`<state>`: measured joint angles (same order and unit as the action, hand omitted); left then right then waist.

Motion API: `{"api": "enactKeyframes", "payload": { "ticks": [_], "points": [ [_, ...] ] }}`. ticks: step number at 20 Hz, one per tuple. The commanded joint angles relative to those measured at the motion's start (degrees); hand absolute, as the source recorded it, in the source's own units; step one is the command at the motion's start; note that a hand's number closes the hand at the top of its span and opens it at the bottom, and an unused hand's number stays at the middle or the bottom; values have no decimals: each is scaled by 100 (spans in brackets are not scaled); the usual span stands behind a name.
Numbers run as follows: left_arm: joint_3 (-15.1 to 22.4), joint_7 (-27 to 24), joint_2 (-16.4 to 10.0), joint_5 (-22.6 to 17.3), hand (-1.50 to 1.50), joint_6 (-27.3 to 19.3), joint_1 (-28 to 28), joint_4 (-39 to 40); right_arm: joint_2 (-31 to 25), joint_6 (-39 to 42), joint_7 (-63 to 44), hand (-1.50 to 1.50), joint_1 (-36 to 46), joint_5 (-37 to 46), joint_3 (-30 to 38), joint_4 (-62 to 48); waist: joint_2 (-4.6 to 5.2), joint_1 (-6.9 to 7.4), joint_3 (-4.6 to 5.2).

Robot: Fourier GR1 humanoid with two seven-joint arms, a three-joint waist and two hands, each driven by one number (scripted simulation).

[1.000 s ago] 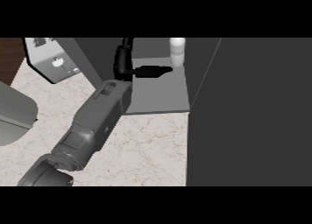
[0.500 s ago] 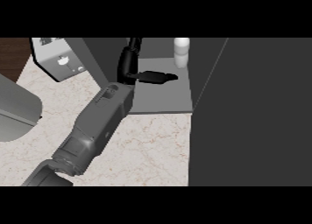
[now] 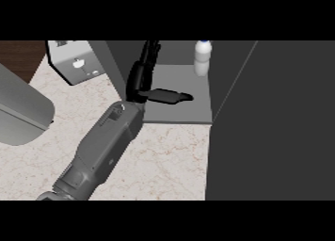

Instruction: Pick up the bottled water, place it into the cabinet and close the cabinet

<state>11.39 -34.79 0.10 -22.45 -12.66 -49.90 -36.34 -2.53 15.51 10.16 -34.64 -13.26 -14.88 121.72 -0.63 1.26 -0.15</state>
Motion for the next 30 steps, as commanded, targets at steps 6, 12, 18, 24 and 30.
{"api": "enactKeyframes", "payload": {
  "ticks": [6,12,18,24,30],
  "points": [
    [582,661,-93,-325,-150,-318,1990,-2620,24,-123,-94,-150,18,70,-21,17,-81,313,10],
    [1314,1482,-431,-205,-150,-783,3566,-5234,-117,85,183,-150,-304,173,-180,163,-45,126,8],
    [2214,1909,-987,173,-150,-1074,5075,-7315,-594,426,83,150,-273,673,-402,297,-25,88,9],
    [1881,1273,-1624,18,-150,-804,6387,-8165,-1156,824,-531,150,-262,1209,-1108,1002,15,-2,24],
    [1246,1037,-2423,-440,-150,-364,7740,-9335,-1105,899,-434,150,-77,1589,-1795,767,12,24,21]
  ]
}}
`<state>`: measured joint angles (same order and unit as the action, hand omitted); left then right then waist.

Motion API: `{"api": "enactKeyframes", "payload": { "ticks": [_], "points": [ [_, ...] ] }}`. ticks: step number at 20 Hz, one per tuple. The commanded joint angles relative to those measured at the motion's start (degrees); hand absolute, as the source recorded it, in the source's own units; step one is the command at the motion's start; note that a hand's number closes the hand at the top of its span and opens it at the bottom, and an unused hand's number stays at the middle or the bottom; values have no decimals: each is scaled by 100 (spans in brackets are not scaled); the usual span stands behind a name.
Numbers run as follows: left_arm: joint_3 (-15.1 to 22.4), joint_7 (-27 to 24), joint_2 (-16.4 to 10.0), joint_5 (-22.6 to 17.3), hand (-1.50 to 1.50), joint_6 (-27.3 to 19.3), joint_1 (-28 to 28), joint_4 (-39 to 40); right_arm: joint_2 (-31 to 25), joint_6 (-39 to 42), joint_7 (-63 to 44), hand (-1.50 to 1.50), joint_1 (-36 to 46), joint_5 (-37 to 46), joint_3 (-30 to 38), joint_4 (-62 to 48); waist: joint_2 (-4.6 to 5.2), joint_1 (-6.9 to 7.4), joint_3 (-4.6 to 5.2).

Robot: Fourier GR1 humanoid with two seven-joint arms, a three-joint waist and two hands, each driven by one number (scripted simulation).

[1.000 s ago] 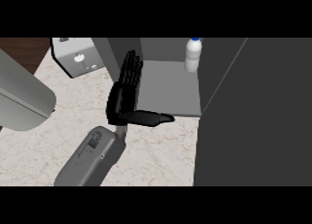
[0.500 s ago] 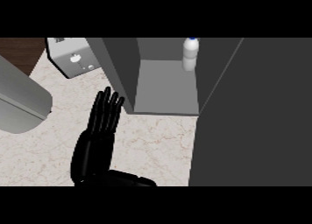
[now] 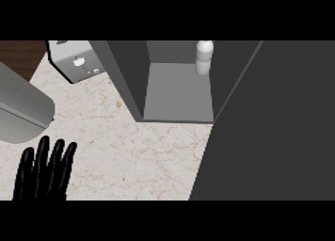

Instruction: Pick up the bottled water, place it into the cabinet and close the cabinet

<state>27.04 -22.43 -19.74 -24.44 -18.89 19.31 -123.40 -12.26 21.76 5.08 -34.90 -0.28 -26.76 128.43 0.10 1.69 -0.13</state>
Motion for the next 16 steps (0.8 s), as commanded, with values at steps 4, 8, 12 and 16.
{"api": "enactKeyframes", "payload": {
  "ticks": [4,8,12,16],
  "points": [
    [-730,-333,-576,-630,-150,530,1236,-816,38,81,-380,150,122,687,-1236,631,-58,-31,27],
    [-1039,-657,-791,-926,-150,1039,1837,-1025,174,68,-759,150,381,806,-1462,633,-55,67,32],
    [-1371,-747,-978,-1278,-150,1439,2366,-1159,617,-194,-1502,150,644,925,-1847,671,-60,106,36],
    [-1773,-839,-1072,-1493,-150,1735,2485,-1074,1187,-466,-1991,150,1117,736,-2013,371,-27,96,32]
  ]
}}
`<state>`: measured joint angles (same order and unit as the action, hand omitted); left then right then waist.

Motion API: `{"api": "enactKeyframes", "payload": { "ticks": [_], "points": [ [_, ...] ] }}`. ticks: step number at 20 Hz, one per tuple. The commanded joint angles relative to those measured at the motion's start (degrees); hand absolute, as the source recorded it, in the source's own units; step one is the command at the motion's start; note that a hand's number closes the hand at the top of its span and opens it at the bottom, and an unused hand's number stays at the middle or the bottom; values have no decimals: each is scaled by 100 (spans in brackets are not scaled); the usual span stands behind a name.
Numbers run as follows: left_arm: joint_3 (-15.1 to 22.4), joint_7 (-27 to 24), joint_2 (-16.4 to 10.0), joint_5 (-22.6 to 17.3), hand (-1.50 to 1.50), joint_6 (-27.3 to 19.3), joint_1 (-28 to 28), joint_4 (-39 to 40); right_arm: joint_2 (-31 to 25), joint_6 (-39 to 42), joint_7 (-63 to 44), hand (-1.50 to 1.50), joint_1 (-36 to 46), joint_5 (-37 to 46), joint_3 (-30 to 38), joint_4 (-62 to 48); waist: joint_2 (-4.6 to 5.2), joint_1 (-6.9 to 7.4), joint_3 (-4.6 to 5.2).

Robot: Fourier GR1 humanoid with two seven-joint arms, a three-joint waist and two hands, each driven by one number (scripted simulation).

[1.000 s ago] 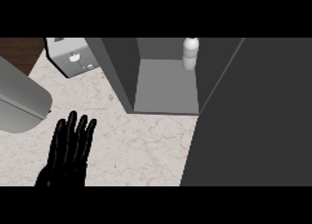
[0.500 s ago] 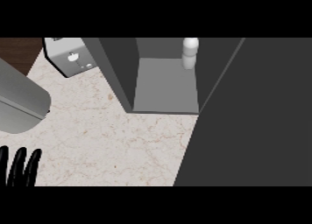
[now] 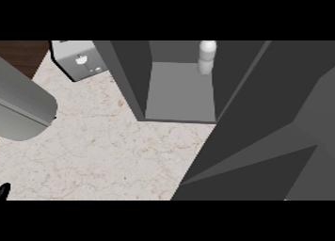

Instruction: Pick up the bottled water, place it into the cabinet and close the cabinet

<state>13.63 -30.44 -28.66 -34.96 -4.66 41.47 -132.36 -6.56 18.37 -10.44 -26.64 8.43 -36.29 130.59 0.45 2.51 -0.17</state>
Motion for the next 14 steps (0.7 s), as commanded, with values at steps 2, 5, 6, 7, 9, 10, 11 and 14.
{"api": "enactKeyframes", "payload": {
  "ticks": [2,5,6,7,9,10,11,14],
  "points": [
    [-479,-96,-200,-488,-150,534,452,-147,628,-473,-331,150,773,-452,-907,-335,-44,55,28],
    [-995,-265,-246,-856,-150,918,584,38,641,-1003,-625,150,1386,-686,-948,-549,-37,18,27],
    [-1016,-118,-333,-919,-150,931,799,-252,643,-1246,-523,150,1627,-581,-1062,-765,-44,35,23],
    [-1382,-282,-367,-1203,-150,1181,800,-45,645,-1248,-968,150,1853,-772,-909,-498,-42,81,31],
    [-1197,-354,-274,-941,-150,1309,981,-96,647,-1699,-1117,150,2595,-1077,-700,-762,-31,105,27],
    [-1504,-389,-284,-1201,-150,1498,1191,-31,648,-1638,-1322,150,2605,-1103,-756,-732,-51,28,25],
    [-1363,-296,-236,-1126,-150,1369,928,-76,649,-1971,-1405,150,3229,-1361,-466,-949,-21,18,24],
    [-1809,-362,-203,-1315,-150,1743,1360,-3,651,-2402,-1632,150,3776,-1698,-400,-1096,-49,-39,21]
  ]
}}
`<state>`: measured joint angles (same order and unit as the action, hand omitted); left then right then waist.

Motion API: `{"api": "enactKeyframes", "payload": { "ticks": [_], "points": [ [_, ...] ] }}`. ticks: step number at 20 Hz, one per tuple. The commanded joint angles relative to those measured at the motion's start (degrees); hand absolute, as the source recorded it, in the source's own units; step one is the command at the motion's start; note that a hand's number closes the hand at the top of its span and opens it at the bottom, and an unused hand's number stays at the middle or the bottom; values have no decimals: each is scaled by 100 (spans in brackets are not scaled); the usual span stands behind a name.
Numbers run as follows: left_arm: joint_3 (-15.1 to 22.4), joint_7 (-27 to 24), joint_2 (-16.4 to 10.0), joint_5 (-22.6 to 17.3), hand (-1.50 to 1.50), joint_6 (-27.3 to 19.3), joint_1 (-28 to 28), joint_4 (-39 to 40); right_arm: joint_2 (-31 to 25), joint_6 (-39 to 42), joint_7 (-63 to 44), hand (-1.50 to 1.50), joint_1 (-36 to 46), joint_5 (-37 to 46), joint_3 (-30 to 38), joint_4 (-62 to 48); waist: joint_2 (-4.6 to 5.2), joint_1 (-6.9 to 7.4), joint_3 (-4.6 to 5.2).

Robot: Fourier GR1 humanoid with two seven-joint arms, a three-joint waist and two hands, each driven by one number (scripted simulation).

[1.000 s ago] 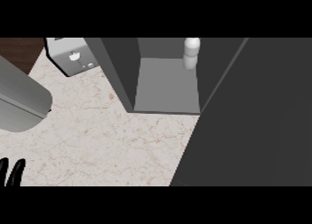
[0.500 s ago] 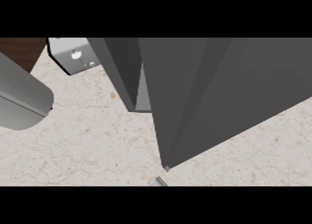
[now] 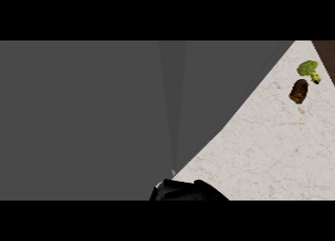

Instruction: Pick up the bottled water, place it into the cabinet and close the cabinet

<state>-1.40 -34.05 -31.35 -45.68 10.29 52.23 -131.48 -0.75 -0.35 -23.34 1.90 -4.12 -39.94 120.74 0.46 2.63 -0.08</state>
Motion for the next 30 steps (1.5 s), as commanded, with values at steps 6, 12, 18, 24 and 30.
{"api": "enactKeyframes", "payload": {
  "ticks": [6,12,18,24,30],
  "points": [
    [-927,-121,88,-716,-150,1198,702,254,74,-246,-32,150,2087,-1741,1489,-1361,-38,-30,9],
    [-1157,-32,426,-657,-150,1534,857,187,75,12,191,150,3169,-2215,2362,-2616,-39,-52,8],
    [-1843,279,425,-1385,-150,1727,964,124,-176,843,176,150,3822,-2546,3175,-3598,-33,-118,6],
    [-1855,460,743,-1227,-150,2090,1240,-2,-292,1387,365,150,4569,-2602,3472,-4695,-30,-44,7],
    [-2032,640,650,-1297,-150,2092,873,166,18,1450,539,150,4821,-2349,3283,-5221,2,-31,9]
  ]
}}
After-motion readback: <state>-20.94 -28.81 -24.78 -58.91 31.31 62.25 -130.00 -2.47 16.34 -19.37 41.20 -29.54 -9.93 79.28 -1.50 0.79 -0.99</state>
